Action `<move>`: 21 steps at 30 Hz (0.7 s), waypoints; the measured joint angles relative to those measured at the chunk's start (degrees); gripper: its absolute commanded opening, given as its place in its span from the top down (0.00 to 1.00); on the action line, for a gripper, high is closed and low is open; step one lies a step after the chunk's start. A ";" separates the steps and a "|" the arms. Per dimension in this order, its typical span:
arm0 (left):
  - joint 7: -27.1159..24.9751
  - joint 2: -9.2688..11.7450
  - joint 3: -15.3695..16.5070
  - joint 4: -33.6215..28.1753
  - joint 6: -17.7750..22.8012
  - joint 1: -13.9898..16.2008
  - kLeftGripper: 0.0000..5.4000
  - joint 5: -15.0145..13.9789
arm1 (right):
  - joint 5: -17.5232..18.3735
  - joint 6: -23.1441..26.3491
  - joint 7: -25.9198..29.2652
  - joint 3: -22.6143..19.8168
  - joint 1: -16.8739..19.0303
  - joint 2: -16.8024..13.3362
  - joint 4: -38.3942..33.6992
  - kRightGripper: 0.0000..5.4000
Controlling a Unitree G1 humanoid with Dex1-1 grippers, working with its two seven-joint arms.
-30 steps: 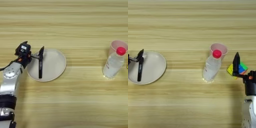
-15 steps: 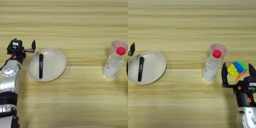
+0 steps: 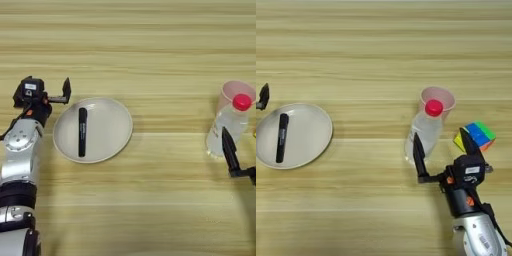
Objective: Move the objects on the table
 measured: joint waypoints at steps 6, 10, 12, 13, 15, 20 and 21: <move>0.03 -0.16 0.02 -0.24 -0.01 0.00 0.00 -0.07 | -0.97 -0.03 -0.48 0.15 -2.66 -0.02 4.19 0.00; 0.06 -1.49 0.11 -1.70 0.02 0.08 0.00 -1.19 | -0.93 -0.03 -1.13 -0.74 -5.71 -0.33 7.86 0.00; 0.05 -1.93 0.07 -2.51 0.04 0.27 0.00 -1.68 | -0.80 -0.03 -0.97 -0.73 -6.53 -0.52 9.19 0.00; 0.05 -2.00 0.05 -2.75 0.04 0.35 0.00 -1.73 | -0.79 -0.02 -0.93 -0.73 -6.79 -0.58 9.49 0.00; 0.07 -2.06 -0.03 -2.83 0.05 0.55 0.00 -1.73 | -0.65 -0.02 -0.60 -0.73 -7.80 -0.81 10.76 0.00; 0.14 -2.36 -0.41 -2.98 0.08 0.74 0.00 -1.73 | -0.21 0.03 0.03 -0.86 -10.29 -1.12 13.29 0.00; 0.16 -2.44 -0.54 -3.16 0.09 0.78 0.00 -1.73 | -0.21 0.03 0.03 -0.86 -10.53 -1.12 13.60 0.00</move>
